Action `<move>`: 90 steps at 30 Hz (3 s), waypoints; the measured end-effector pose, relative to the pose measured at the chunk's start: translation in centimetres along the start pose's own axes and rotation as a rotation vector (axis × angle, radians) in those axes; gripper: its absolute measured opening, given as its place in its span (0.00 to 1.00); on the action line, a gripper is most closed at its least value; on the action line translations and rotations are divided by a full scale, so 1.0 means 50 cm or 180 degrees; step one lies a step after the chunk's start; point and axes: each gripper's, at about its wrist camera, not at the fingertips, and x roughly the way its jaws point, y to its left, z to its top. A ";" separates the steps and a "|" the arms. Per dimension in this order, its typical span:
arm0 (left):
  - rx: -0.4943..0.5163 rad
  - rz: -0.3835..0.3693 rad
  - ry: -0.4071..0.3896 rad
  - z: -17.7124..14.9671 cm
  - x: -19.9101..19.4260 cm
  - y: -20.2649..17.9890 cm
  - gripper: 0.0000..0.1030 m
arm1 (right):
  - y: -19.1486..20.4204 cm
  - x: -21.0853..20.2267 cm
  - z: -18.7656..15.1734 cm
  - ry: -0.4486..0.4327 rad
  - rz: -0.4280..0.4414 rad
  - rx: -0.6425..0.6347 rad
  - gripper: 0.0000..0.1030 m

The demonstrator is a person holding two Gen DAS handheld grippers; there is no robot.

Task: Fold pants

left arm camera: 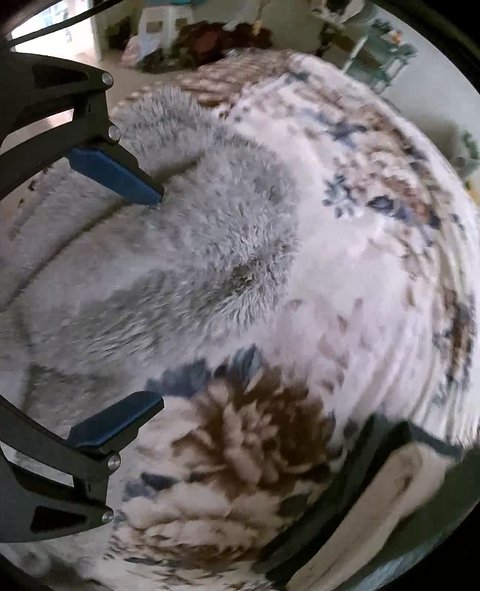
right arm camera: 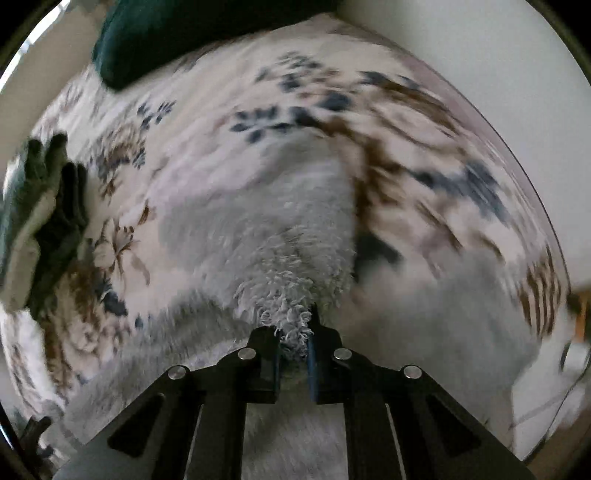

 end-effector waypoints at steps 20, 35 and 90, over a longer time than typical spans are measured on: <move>-0.0725 -0.0821 -0.0407 -0.137 -0.062 0.368 0.14 | -0.199 -0.104 -0.219 -0.0362 0.0215 0.0991 0.11; -0.0411 -0.0985 0.0050 -0.282 -0.027 0.210 0.78 | -0.230 0.066 -0.327 0.0575 0.1284 0.1817 0.64; 0.1644 -0.0325 -0.0705 -0.441 -0.167 -0.328 0.88 | -0.300 -0.047 -0.067 -0.0218 -0.0050 -0.0048 0.11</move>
